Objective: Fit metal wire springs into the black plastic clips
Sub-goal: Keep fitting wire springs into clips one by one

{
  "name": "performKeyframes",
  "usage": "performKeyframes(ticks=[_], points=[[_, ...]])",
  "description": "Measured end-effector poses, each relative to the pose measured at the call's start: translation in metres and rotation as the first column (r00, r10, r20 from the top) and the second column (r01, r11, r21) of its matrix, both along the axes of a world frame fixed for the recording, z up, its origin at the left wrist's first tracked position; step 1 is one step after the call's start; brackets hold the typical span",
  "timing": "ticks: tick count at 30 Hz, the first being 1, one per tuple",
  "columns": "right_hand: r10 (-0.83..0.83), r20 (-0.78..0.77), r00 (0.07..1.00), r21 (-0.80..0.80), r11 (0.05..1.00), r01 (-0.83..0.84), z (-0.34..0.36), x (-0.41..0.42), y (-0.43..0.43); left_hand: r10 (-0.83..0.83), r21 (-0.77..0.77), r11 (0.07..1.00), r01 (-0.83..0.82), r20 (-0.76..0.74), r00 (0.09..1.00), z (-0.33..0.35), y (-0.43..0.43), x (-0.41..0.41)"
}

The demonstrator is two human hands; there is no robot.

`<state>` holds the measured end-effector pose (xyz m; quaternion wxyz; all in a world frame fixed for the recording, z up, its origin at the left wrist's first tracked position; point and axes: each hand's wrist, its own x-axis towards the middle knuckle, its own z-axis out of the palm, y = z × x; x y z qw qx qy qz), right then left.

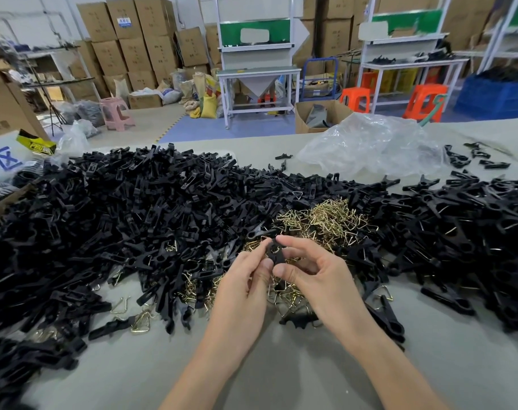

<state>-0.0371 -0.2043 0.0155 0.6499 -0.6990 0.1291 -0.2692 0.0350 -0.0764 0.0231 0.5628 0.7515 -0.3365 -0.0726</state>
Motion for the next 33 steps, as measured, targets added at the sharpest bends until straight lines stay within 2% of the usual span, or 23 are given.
performKeyframes(ticks=[4, 7, 9, 13, 17, 20, 21, 23, 25, 27, 29, 33], points=[[0.011, -0.002, 1.000, 0.002, 1.000, -0.011, 0.001, 0.000, 0.001, 0.010, -0.006, 1.000, -0.010, 0.002, 1.000, 0.000, 0.001, 0.004], [0.040, 0.024, 0.999, 0.027, 0.999, -0.041, 0.003, -0.003, 0.000, 0.049, -0.083, 0.995, -0.056, -0.085, 0.995, 0.000, 0.002, 0.007], [0.051, 0.042, 0.998, 0.068, 0.996, -0.053, 0.003, -0.004, -0.001, 0.030, -0.129, 0.991, -0.044, -0.116, 0.993, 0.000, 0.002, 0.007], [0.058, 0.035, 0.998, 0.186, 0.980, -0.063, 0.003, -0.005, -0.006, -0.005, -0.128, 0.992, -0.008, -0.107, 0.994, -0.001, 0.000, 0.005], [0.133, -0.011, 0.991, 0.097, 0.987, -0.131, 0.006, -0.008, -0.006, -0.016, -0.129, 0.992, 0.007, -0.069, 0.997, 0.000, 0.000, 0.003], [0.071, 0.026, 0.997, 0.100, 0.992, -0.073, 0.008, -0.008, -0.006, 0.070, -0.142, 0.987, -0.080, -0.069, 0.995, -0.004, 0.000, 0.004], [0.031, 0.037, 0.999, 0.110, 0.993, -0.035, 0.009, -0.008, -0.007, 0.118, -0.116, 0.986, -0.122, -0.046, 0.992, -0.006, 0.001, 0.006], [-0.056, 0.056, 0.997, 0.140, 0.989, 0.047, 0.009, -0.009, -0.011, 0.176, 0.045, 0.982, -0.185, 0.157, 0.972, -0.011, 0.006, 0.015], [-0.135, 0.071, 0.988, 0.199, 0.973, 0.118, 0.009, -0.009, -0.014, 0.063, 0.312, 0.928, -0.202, 0.404, 0.912, -0.017, 0.010, 0.020], [-0.180, 0.067, 0.981, 0.234, 0.959, 0.160, 0.009, -0.008, -0.016, -0.057, 0.490, 0.838, -0.242, 0.518, 0.853, -0.023, 0.009, 0.020], [-0.195, 0.068, 0.978, 0.248, 0.953, 0.173, 0.009, -0.007, -0.016, -0.092, 0.553, 0.788, -0.270, 0.540, 0.837, -0.025, 0.006, 0.019], [-0.199, 0.051, 0.979, 0.243, 0.953, 0.181, 0.010, -0.007, -0.015, -0.066, 0.519, 0.801, -0.300, 0.574, 0.816, -0.022, 0.006, 0.019]])
